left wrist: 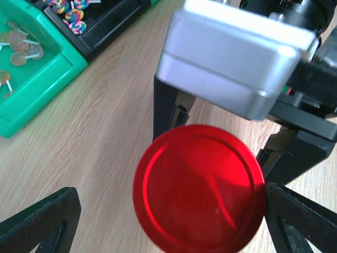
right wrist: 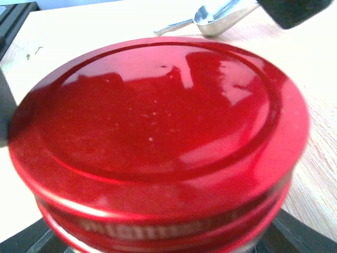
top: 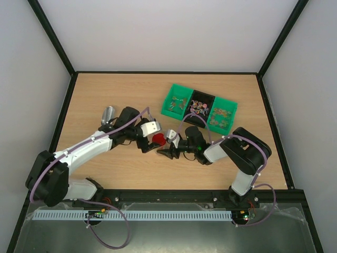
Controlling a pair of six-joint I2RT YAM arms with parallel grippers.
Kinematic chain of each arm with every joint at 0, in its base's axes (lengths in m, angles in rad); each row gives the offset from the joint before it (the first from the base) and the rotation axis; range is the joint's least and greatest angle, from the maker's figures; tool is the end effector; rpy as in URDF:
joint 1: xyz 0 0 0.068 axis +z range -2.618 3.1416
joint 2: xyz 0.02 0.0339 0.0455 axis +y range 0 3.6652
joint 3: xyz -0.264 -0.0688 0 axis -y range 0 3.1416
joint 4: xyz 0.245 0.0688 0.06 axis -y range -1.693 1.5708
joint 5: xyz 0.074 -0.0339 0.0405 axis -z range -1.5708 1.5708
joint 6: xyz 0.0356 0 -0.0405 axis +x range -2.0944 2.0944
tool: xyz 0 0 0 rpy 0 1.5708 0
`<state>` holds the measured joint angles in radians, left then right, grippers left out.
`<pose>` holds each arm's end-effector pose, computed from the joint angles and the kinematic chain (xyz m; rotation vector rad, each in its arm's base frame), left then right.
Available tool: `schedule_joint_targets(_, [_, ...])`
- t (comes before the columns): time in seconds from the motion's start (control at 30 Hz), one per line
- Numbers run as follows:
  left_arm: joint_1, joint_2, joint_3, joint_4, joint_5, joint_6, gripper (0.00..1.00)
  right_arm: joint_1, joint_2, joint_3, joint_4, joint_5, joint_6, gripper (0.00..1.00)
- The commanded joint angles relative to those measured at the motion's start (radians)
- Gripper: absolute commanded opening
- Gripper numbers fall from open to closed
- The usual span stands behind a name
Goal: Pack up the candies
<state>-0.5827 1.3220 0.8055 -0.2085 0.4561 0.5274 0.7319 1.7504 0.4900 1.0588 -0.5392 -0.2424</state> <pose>0.2226 -0.1655 0.2303 1.3876 1.7912 -0.5509 0.2121 0.2151 0.1374 -1.1840 1.3803 0.8265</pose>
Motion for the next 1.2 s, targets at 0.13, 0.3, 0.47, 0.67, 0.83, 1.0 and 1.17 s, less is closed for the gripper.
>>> schedule_joint_targets(0.13, [0.110,-0.042,-0.026,-0.074,-0.046,0.120,0.97,0.006,-0.032,-0.018,0.005,-0.041,-0.021,0.39])
schedule_joint_targets(0.3, [0.125,-0.051,-0.036,-0.112,-0.063,0.177,0.93,0.005,-0.037,-0.024,0.006,-0.041,-0.018,0.38])
schedule_joint_targets(0.47, [0.087,-0.107,-0.031,-0.131,0.040,0.197,0.93,0.006,-0.033,-0.019,0.008,-0.036,-0.012,0.38])
schedule_joint_targets(0.67, [-0.026,-0.072,-0.021,-0.047,0.028,0.042,0.97,0.006,-0.028,-0.016,0.015,-0.034,0.000,0.38])
schedule_joint_targets(0.83, [-0.055,-0.012,0.000,0.009,-0.013,-0.024,0.97,0.006,-0.030,-0.024,0.017,-0.043,-0.010,0.37])
schedule_joint_targets(1.0, [-0.013,-0.003,0.002,0.004,-0.042,-0.009,0.94,0.006,-0.037,-0.035,0.009,-0.065,-0.028,0.36])
schedule_joint_targets(1.17, [0.055,-0.004,-0.008,-0.027,-0.040,0.040,0.92,0.007,-0.040,-0.040,0.013,-0.073,-0.030,0.35])
